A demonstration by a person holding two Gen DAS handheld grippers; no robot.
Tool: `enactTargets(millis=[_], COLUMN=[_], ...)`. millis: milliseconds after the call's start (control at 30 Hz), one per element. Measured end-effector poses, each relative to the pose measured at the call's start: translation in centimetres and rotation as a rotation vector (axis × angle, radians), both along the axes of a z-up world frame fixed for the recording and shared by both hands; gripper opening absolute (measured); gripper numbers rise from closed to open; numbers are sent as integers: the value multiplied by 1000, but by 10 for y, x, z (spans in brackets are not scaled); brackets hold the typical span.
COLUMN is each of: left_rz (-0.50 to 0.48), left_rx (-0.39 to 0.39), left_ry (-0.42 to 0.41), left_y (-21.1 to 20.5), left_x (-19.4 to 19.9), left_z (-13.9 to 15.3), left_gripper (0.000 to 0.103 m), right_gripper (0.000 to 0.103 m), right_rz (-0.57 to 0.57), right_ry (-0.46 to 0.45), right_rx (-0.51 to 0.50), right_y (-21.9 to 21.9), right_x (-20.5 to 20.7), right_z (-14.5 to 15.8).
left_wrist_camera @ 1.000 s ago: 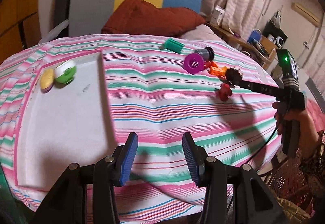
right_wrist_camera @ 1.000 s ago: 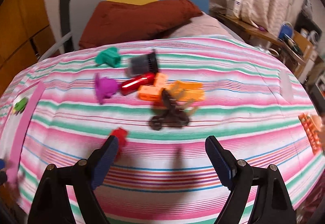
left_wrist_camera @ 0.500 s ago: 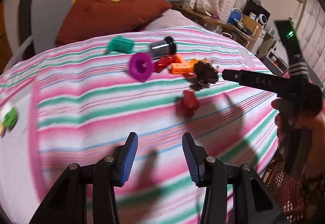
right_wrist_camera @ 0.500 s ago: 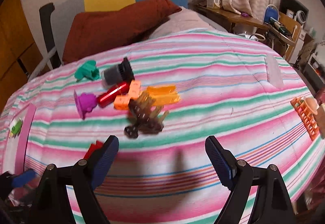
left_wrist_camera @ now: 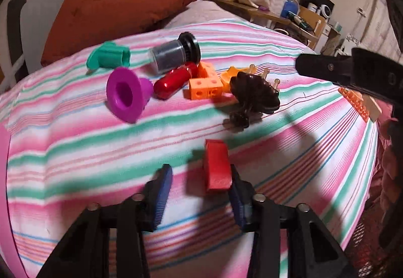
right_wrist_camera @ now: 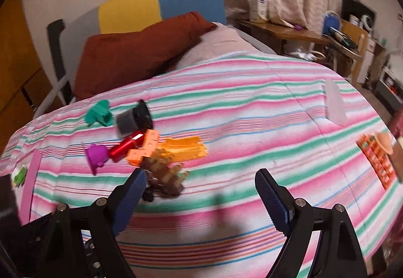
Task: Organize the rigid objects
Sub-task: 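Grasp the red block with the left tool while the right tool moves to the brown spiky piece, then close the right tool on the brown spiky piece and lift it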
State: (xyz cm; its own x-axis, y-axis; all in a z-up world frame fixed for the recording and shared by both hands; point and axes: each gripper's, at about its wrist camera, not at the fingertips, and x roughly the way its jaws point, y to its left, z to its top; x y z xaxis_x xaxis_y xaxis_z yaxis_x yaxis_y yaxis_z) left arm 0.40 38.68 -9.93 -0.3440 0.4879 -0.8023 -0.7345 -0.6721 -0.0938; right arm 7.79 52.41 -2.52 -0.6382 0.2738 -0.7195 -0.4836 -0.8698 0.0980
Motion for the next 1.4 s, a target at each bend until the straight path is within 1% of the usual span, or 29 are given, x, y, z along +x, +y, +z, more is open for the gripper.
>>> enactTargets(millis=[67,100,167,200,267,300,333,367,433,467,500,533,600,700,733,767,867,900,967,1000,1033,1100,1167,1233,1267,1300,1333,1367,1400], left_rz=[-19,-22,-25,-24,-19,-16,-13,-11,-5,-1,2,5,7,7,8,8,10,10,12,12,13,13,13,13,13,13,13,14,13], left_rx=[-14,-11,5,8,21,28,39,50,64,75,80,86,90,89,89,90,92,96,103,106,108,110,111,112,115,117,121,125,127], left_ry=[27,27,29,32,47,53,62,68,72,70,68,64,62,71,73,75,74,72,67,66,65,66,68,68,66,64,60,56,54], left_y=[-4,-6,-17,-21,-33,-37,-43,-48,-53,-56,-57,-58,-59,-59,-60,-60,-61,-61,-62,-63,-63,-63,-63,-64,-64,-64,-65,-65,-65], left_x=[1,0,0,0,2,2,4,5,6,7,6,7,6,7,8,8,8,8,7,8,7,8,8,8,8,8,7,7,7], left_z=[-1,-2,-2,-2,-3,-4,-5,-5,-6,-6,-6,-5,-5,-6,-6,-6,-7,-8,-8,-8,-8,-8,-8,-8,-8,-8,-9,-9,-9], left_gripper=[19,16,14,14,14,14,14,14,14,14,14,14,14,14,14,14,14,14,14,14,14,14,14,14,14,14,14,14,14], right_gripper=[89,89,88,85,73,59,51,48,28,26,23,18,6,6,6,6,8,12,31,54,69,70,70,70,69,65,53,48,43], right_rz=[40,58,93,100,133,156,167,172,182,186,193,198,199,194,187,167,124,123,132,131,130,134,166,187,187,189,187,172,166], right_ry=[-4,-16,-59,-77,-99,-106,-117,-124,-138,-131,-102,-76,-32,12,18,20,39,51,78,89,105,94,51,-14,-38,-67,-80,-79,-75], right_rx=[1,6,29,44,43,33,32,36,15,-20,-101,-164,-257,-383,-408,-407,-285,-257,-238,-241,-243,-212,-156,-54,-25,3,3,8,-7], right_y=[-6,-8,-14,-16,-19,-19,-21,-22,-22,-21,-18,-15,-11,-3,-1,2,1,0,-3,-4,-5,-8,-15,-27,-29,-31,-29,-25,-21], right_x=[-6,-10,-20,-24,-31,-34,-37,-38,-40,-39,-37,-35,-31,-25,-24,-22,-19,-20,-23,-24,-25,-32,-42,-54,-57,-61,-63,-61,-60], right_z=[-5,-9,-20,-24,-33,-37,-41,-44,-49,-49,-48,-46,-44,-44,-45,-44,-33,-30,-26,-26,-26,-27,-30,-39,-42,-48,-52,-53,-52])
